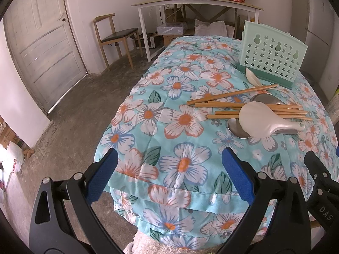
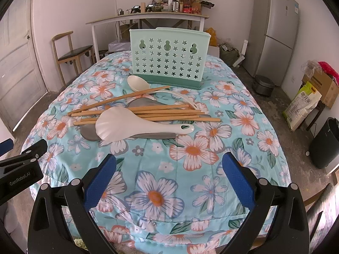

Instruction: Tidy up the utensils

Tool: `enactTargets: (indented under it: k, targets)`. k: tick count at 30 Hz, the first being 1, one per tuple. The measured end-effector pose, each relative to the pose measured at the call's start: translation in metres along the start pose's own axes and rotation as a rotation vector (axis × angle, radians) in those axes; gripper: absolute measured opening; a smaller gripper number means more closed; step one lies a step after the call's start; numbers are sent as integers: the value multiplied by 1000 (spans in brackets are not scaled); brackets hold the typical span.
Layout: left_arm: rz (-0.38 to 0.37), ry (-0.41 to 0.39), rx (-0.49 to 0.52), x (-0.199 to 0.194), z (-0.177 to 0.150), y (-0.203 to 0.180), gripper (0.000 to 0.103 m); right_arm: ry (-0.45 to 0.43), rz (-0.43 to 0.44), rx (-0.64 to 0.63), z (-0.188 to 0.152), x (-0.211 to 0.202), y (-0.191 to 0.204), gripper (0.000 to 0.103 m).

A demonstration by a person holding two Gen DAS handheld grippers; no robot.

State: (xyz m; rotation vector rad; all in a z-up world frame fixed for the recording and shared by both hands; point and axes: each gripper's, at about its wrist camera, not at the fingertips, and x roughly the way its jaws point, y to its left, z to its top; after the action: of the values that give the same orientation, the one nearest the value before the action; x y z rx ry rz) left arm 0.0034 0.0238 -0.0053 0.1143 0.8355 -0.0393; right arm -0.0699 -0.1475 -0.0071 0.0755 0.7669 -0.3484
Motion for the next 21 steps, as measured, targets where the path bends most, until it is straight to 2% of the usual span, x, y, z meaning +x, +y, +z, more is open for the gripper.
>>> enactTargets:
  k: [21]
  targets:
    - [0, -2, -1, 0, 0, 1, 95, -3, 0, 1, 0, -2, 0, 98]
